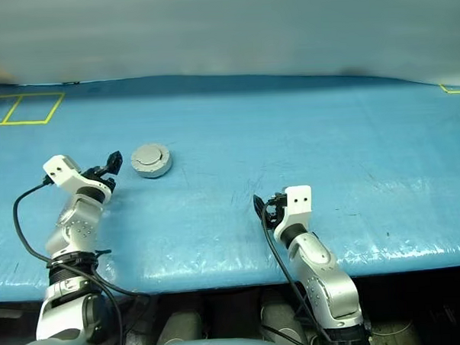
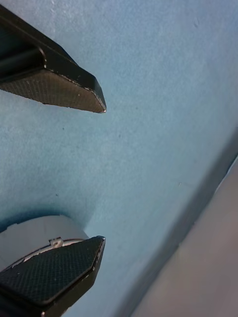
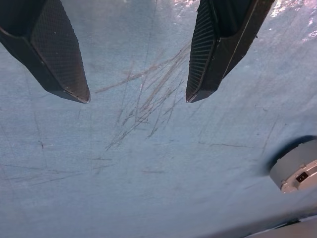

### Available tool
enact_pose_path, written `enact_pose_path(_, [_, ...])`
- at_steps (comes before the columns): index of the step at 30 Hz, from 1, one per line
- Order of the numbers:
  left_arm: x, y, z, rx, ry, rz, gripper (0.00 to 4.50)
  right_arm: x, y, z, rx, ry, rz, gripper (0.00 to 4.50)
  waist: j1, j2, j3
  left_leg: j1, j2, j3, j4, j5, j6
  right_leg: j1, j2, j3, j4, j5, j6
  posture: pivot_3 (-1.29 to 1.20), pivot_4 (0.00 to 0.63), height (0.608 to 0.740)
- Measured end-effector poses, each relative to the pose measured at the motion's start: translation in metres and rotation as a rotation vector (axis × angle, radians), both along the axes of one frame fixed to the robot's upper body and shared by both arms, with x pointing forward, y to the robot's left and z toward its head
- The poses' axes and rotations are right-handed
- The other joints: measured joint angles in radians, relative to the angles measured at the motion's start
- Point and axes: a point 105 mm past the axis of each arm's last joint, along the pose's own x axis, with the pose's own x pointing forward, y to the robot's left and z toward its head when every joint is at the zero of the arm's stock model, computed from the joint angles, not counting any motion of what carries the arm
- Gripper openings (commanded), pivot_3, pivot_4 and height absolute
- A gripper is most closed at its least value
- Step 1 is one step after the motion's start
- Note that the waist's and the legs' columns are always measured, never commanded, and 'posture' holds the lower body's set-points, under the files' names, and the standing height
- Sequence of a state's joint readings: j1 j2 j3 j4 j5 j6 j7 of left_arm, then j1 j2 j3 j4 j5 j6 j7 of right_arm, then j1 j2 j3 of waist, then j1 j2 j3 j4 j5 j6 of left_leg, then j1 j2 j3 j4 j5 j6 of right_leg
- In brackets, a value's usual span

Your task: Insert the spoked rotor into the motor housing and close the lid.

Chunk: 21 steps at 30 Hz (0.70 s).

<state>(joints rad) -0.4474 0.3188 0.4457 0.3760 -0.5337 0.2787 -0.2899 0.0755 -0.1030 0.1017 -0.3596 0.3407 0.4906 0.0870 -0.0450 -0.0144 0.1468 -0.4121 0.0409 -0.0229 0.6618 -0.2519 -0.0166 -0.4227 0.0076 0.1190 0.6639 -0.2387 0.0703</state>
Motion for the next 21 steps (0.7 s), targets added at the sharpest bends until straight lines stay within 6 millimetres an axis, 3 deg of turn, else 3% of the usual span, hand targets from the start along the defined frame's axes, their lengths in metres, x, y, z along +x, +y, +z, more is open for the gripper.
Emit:
enact_pose_path(3, [-0.006, -0.037, 0.032, 0.076, -0.131, -0.203, 4.26, 0.000, -0.006, 0.002, -0.081, -0.034, -0.003, 3.22, 0.004, 0.000, 0.000, 0.000, -0.001, 0.000, 0.000, 0.000, 0.000, 0.000, -0.001, 0.000, 0.000, 0.000, 0.000, 0.00, 0.150, 0.740])
enact_pose_path(5, [-0.017, -0.080, 0.051, 0.151, -0.213, -0.405, 4.26, 0.001, -0.010, 0.008, -0.148, -0.083, -0.003, 3.22, 0.007, 0.000, 0.000, 0.000, -0.001, 0.000, 0.000, 0.000, 0.000, 0.000, -0.001, 0.000, -0.001, 0.000, 0.000, 0.00, 0.150, 0.740])
enact_pose_path(8, [-0.037, -0.131, 0.054, 0.252, -0.251, -0.657, 4.26, 0.000, -0.011, 0.019, -0.194, -0.140, 0.014, 3.22, 0.003, 0.000, 0.000, 0.001, 0.000, 0.001, 0.000, 0.000, 0.000, 0.001, 0.000, 0.001, 0.000, 0.000, 0.000, 0.00, 0.150, 0.740])
enact_pose_path(10, [-0.045, -0.150, 0.042, 0.305, -0.222, -0.744, 4.26, 0.000, -0.013, 0.021, -0.227, -0.159, 0.019, 3.22, -0.003, 0.001, 0.000, 0.002, 0.001, 0.001, 0.000, 0.000, 0.000, 0.001, 0.001, 0.001, 0.000, 0.000, 0.000, 0.00, 0.150, 0.740])
enact_pose_path(13, [-0.057, -0.166, 0.005, 0.412, -0.115, -0.816, 4.26, -0.001, -0.020, 0.022, -0.303, -0.175, 0.017, 3.22, -0.010, 0.001, 0.000, 0.004, 0.001, 0.001, -0.001, 0.000, 0.000, 0.003, 0.001, 0.001, 0.000, 0.000, 0.000, 0.00, 0.150, 0.740])
enact_pose_path(15, [-0.065, -0.171, -0.015, 0.407, -0.059, -0.836, 4.26, -0.003, -0.023, 0.021, -0.333, -0.179, 0.010, 3.22, -0.010, 0.001, 0.000, 0.004, 0.001, 0.000, 0.000, 0.000, 0.000, 0.003, 0.001, 0.000, 0.000, 0.000, 0.000, 0.00, 0.150, 0.740])
enact_pose_path(21, [-0.077, -0.179, -0.046, 0.344, 0.022, -0.764, 4.26, -0.015, -0.030, 0.003, -0.375, -0.120, -0.021, 3.22, -0.001, 0.000, 0.000, 0.005, 0.001, 0.001, 0.000, 0.000, 0.000, 0.005, 0.000, 0.001, -0.001, 0.000, 0.000, 0.00, 0.150, 0.740])
